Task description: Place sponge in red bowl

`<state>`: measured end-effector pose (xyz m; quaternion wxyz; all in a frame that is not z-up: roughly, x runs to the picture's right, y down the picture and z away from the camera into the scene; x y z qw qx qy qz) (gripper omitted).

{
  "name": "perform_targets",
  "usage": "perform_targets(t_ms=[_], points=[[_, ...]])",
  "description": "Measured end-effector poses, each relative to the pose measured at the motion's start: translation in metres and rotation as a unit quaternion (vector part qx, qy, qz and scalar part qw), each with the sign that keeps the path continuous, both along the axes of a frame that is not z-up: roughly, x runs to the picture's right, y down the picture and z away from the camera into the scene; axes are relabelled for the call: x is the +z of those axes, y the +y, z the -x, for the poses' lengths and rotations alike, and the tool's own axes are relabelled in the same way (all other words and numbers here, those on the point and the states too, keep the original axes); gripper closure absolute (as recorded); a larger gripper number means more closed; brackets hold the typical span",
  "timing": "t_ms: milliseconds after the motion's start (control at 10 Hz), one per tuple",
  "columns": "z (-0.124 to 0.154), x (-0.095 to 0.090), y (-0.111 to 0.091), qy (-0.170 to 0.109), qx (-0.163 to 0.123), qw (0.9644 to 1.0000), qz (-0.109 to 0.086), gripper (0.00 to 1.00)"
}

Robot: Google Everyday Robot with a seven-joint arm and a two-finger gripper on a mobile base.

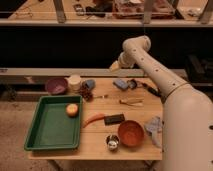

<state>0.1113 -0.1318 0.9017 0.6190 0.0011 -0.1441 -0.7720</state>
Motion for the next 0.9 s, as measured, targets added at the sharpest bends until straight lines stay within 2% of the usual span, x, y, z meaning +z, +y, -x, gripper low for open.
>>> perform_targets(t_ms=[600, 900], points=[[0.007, 0.035, 0.024, -0.013, 0.004, 0.9997, 0.02, 0.2], [0.006, 0.048, 0.031, -0.019, 0.007, 0.9996, 0.021, 0.2]])
